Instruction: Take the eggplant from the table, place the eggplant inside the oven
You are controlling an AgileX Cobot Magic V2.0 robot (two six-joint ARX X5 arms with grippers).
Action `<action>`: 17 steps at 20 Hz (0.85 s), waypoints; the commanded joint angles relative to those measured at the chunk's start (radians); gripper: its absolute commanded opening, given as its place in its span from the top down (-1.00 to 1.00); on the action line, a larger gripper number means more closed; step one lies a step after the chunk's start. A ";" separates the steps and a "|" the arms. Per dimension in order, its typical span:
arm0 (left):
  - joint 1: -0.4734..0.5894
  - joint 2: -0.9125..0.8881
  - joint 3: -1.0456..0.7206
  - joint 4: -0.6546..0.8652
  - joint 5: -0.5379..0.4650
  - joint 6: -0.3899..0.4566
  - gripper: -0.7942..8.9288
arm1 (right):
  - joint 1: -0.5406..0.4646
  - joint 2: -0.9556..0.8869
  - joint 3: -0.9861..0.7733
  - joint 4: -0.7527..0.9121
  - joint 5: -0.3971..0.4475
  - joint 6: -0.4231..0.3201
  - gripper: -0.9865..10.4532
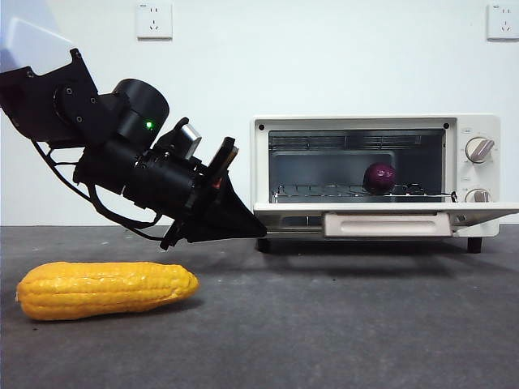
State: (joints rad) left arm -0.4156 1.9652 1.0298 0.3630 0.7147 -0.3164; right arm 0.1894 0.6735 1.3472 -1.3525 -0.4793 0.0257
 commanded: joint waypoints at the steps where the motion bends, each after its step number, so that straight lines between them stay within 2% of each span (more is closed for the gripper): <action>1: -0.006 0.010 -0.001 0.064 0.018 -0.030 0.85 | 0.001 -0.004 0.001 -0.024 -0.003 -0.011 0.85; 6: 0.008 0.010 0.016 0.170 0.004 -0.099 0.85 | 0.001 -0.004 0.001 -0.024 -0.003 -0.011 0.85; 17: 0.018 0.010 0.182 0.167 -0.174 -0.080 0.85 | 0.001 -0.004 0.001 -0.024 0.000 -0.012 0.85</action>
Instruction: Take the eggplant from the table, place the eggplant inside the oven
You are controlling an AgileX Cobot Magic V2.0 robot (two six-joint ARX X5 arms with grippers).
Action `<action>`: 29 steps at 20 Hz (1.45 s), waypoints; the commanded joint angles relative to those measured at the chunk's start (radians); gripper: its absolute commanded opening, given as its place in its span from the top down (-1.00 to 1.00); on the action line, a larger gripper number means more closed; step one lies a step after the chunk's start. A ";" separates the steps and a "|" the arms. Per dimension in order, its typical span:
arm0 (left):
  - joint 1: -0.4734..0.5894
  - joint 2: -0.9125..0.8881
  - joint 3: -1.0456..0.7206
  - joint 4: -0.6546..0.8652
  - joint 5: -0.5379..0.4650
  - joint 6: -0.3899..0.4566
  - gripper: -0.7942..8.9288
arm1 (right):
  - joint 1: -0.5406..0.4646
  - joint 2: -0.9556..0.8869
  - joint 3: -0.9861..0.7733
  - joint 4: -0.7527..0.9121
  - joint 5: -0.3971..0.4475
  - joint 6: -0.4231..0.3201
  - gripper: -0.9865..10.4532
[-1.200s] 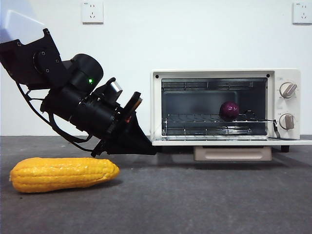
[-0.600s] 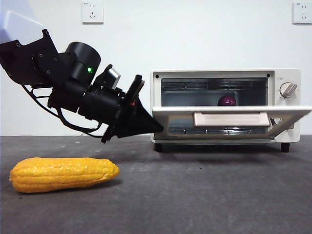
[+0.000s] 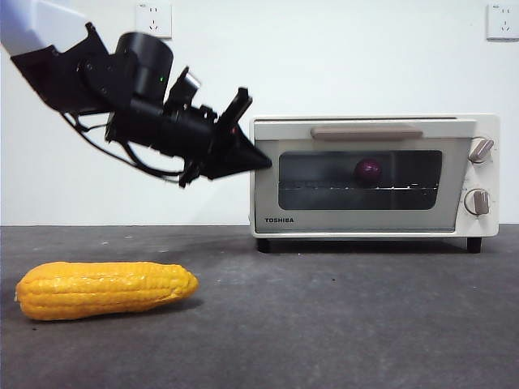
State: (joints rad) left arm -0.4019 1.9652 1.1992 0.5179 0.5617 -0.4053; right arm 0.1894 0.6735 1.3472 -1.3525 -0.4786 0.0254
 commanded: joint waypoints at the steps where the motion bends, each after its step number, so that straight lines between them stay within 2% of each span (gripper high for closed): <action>1: 0.004 0.010 0.025 0.011 -0.035 0.016 0.85 | 0.001 -0.004 0.001 -0.024 0.000 -0.012 0.85; 5: 0.006 0.010 0.061 -0.016 -0.038 0.033 0.85 | 0.001 -0.004 0.001 -0.024 0.012 -0.026 0.85; 10: 0.006 -0.003 0.067 -0.057 0.024 0.032 0.85 | 0.001 -0.004 0.001 -0.024 0.034 -0.028 0.85; 16: -0.001 -0.125 0.067 -0.187 0.022 0.064 0.85 | 0.001 -0.004 0.001 -0.024 0.035 -0.031 0.85; 22: -0.016 -0.370 0.067 -0.443 -0.018 0.177 0.85 | 0.001 -0.002 0.001 -0.023 0.087 -0.030 0.85; 29: -0.019 -0.674 0.067 -0.759 -0.069 0.233 0.85 | 0.001 -0.002 0.001 -0.023 0.087 -0.030 0.85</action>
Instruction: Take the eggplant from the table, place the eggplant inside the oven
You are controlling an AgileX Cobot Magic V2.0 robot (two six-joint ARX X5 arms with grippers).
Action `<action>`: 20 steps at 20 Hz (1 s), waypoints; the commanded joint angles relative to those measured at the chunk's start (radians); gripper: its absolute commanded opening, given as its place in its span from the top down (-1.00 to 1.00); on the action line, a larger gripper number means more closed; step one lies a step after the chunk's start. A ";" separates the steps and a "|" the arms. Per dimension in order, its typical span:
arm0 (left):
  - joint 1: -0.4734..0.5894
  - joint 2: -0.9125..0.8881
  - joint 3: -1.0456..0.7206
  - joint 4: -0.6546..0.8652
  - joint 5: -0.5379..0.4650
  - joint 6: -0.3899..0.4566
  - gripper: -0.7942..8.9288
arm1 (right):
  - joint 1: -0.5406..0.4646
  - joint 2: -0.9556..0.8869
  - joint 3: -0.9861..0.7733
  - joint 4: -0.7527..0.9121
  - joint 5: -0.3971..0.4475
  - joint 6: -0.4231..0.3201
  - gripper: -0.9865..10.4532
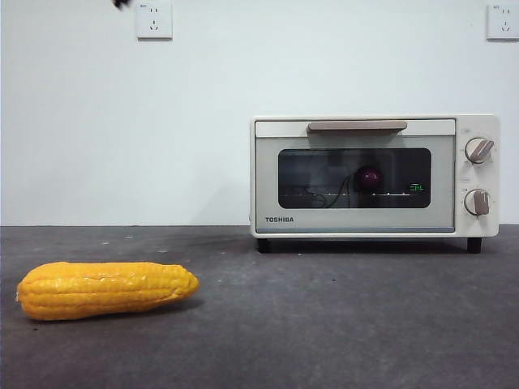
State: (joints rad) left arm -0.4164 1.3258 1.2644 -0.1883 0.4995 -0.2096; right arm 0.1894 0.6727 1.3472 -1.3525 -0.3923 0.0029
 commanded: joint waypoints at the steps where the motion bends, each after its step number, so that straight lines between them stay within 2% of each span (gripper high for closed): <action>1: -0.005 -0.073 0.002 -0.108 -0.006 0.050 0.85 | 0.001 -0.002 0.001 -0.024 0.001 -0.007 0.85; 5: -0.020 -0.201 0.002 -0.356 -0.007 0.122 0.85 | 0.001 -0.002 0.001 -0.023 0.001 -0.007 0.83; 7: -0.024 -0.255 0.002 -0.431 -0.007 0.139 0.85 | 0.001 -0.002 0.001 -0.023 0.001 -0.007 0.83; 12: -0.023 -0.349 0.002 -0.454 -0.007 0.139 0.85 | 0.001 -0.001 0.001 -0.023 0.001 -0.007 0.83; 20: -0.023 -0.362 0.002 -0.454 -0.006 0.138 0.85 | 0.001 -0.001 0.001 -0.023 0.001 -0.007 0.83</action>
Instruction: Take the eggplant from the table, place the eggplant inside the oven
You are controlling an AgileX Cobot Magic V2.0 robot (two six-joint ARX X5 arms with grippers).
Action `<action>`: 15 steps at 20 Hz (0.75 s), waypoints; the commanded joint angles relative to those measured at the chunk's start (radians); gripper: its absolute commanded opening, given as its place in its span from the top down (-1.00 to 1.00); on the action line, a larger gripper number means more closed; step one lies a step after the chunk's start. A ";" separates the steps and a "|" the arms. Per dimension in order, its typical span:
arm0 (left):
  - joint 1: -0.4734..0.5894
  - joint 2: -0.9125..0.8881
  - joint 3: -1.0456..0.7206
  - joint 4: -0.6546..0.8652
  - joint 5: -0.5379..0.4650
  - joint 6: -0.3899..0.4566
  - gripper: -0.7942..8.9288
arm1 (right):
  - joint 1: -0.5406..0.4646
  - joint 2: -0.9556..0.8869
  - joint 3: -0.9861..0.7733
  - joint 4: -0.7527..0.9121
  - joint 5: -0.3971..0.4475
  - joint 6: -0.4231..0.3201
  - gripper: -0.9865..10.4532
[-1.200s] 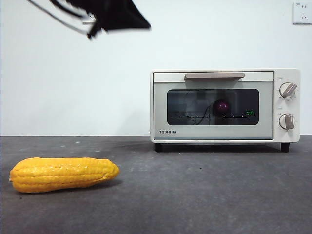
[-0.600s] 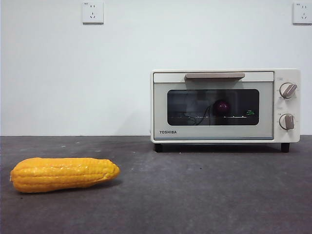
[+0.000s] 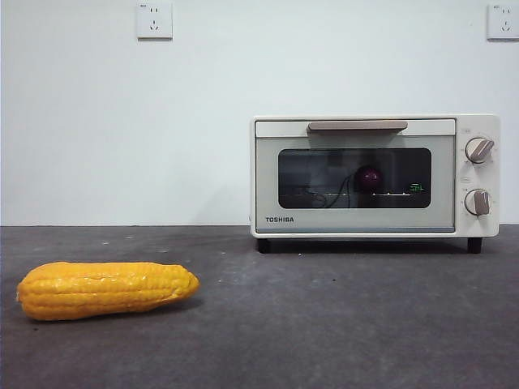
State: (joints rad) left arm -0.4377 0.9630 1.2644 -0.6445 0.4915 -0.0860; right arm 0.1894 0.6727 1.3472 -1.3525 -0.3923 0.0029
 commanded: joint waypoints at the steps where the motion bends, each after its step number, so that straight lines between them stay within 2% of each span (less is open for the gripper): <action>1: -0.002 0.000 0.002 0.002 0.002 0.015 0.85 | 0.001 -0.001 0.001 -0.023 0.001 -0.007 0.83; 11: -0.002 0.001 0.002 0.002 0.006 0.016 0.85 | 0.001 -0.001 0.001 -0.023 0.001 -0.007 0.83; 15: 0.005 0.001 0.002 0.011 -0.007 0.082 0.85 | 0.001 -0.001 0.001 -0.023 0.001 -0.007 0.83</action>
State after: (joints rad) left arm -0.4351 0.9630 1.2644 -0.6430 0.4809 -0.0315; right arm 0.1894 0.6727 1.3472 -1.3525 -0.3923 0.0029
